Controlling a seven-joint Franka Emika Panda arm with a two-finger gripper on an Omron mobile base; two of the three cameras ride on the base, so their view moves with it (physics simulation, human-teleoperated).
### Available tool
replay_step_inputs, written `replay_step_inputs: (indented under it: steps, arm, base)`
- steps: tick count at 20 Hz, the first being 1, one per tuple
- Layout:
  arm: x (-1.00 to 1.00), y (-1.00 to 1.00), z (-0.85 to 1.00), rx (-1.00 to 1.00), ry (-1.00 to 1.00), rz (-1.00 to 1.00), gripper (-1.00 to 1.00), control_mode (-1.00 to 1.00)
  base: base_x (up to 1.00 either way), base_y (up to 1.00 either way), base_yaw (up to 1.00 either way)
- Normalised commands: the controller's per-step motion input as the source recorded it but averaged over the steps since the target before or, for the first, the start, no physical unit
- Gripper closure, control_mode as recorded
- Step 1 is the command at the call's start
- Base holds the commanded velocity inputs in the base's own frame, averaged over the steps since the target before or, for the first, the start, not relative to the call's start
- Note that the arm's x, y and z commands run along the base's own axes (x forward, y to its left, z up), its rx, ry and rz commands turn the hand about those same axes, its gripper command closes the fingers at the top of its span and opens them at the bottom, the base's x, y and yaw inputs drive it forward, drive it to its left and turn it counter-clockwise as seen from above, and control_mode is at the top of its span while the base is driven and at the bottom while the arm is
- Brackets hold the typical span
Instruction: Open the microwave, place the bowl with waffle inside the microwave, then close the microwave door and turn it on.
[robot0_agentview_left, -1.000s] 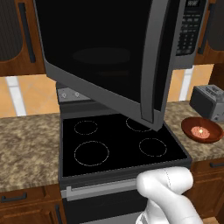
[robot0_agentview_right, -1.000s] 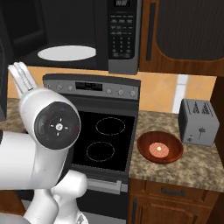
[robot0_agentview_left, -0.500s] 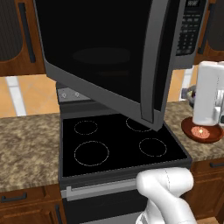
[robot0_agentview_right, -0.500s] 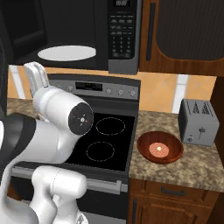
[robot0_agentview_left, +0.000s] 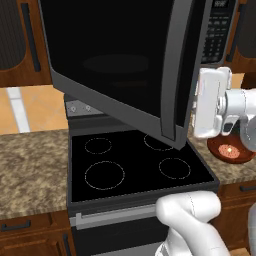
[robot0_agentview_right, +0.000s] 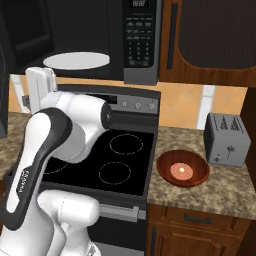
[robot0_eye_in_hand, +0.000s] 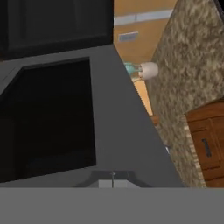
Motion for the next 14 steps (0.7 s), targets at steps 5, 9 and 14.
replay_step_inputs:
  steps: [5, 9, 14]
  arm:
    - [0.25, 0.7, 0.0, 0.08, 0.01, 0.29, 1.0, -1.0]
    - [0.0, 0.98, 0.0, 0.01, 0.0, 0.29, 1.0, -1.0]
    - [0.0, 1.0, 0.0, 0.0, 0.0, 0.27, 1.0, -1.0]
  base:
    - [0.0, 0.0, 0.0]
    - [0.0, 0.0, 0.0]
    - [0.0, 0.0, 0.0]
